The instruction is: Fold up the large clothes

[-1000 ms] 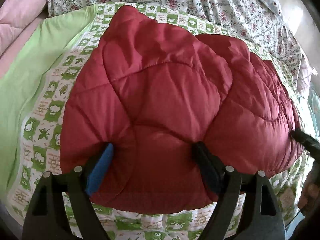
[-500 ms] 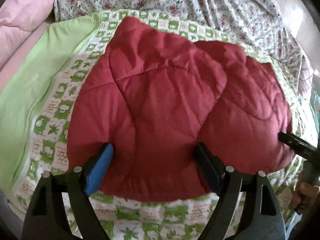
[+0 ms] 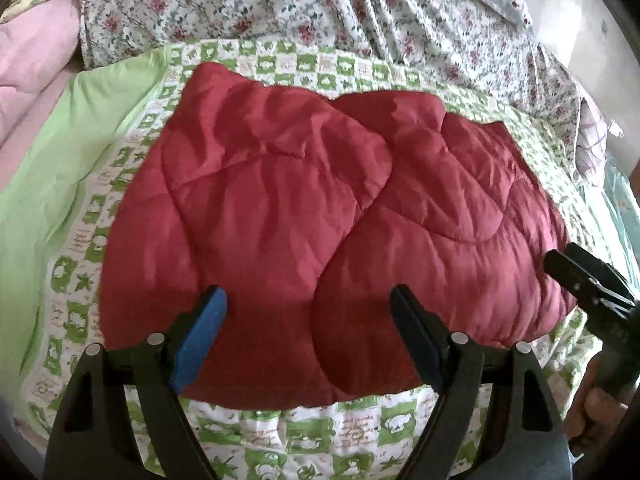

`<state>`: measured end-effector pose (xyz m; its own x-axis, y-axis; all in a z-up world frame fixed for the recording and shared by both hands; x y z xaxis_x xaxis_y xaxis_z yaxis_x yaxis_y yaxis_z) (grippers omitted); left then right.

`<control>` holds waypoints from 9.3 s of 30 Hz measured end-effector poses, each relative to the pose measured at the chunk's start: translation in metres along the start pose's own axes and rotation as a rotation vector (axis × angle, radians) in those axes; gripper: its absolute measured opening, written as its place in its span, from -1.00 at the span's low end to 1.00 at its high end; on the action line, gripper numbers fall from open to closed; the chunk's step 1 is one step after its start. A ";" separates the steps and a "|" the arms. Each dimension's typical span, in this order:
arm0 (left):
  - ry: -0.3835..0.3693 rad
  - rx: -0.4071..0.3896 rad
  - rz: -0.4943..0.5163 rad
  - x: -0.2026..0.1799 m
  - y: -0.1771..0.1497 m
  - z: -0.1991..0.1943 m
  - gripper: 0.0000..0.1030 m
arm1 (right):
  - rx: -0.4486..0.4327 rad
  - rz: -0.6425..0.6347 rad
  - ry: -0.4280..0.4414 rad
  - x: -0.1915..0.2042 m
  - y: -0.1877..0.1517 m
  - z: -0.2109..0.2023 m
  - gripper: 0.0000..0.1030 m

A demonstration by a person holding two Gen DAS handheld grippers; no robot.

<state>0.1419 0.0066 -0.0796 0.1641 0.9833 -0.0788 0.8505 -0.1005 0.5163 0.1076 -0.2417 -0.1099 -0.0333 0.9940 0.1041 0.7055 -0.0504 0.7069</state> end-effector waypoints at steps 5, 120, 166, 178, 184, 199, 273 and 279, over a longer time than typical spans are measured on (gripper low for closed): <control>0.028 0.012 -0.016 -0.001 0.005 0.016 0.64 | 0.087 0.032 -0.039 -0.007 0.001 0.043 0.79; 0.104 0.047 -0.014 0.020 -0.013 0.010 1.00 | 0.150 0.091 0.010 -0.035 -0.006 0.017 0.97; 0.175 0.095 0.159 -0.021 -0.008 -0.048 1.00 | 0.231 -0.124 0.099 0.009 -0.009 -0.051 1.00; 0.164 0.104 0.158 -0.023 0.009 -0.026 1.00 | 0.263 -0.122 0.098 0.008 0.010 -0.023 1.00; 0.163 0.101 0.161 -0.021 0.014 -0.021 1.00 | 0.277 -0.125 0.099 0.008 0.017 -0.011 1.00; 0.163 0.095 0.151 -0.018 0.025 -0.015 1.00 | 0.277 -0.155 0.099 0.013 0.035 0.002 1.00; 0.166 0.061 0.155 -0.024 0.027 -0.017 1.00 | 0.268 -0.147 0.099 0.010 0.035 -0.001 1.00; 0.167 0.060 0.154 -0.023 0.028 -0.018 1.00 | 0.265 -0.145 0.102 0.009 0.035 -0.002 1.00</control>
<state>0.1531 -0.0166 -0.0481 0.2138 0.9665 0.1421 0.8507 -0.2557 0.4592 0.1309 -0.2343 -0.0826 -0.2088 0.9734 0.0948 0.8474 0.1316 0.5143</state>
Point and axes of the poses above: each gripper's, at about its wrist camera, not at the fingertips, and z roughly the way its jaws point, x to its left, y to its top, the point moved 2 cm from there along z, roughly the way its jaws point, and after that the axes turned 9 degrees about x, right-handed, at the moved point
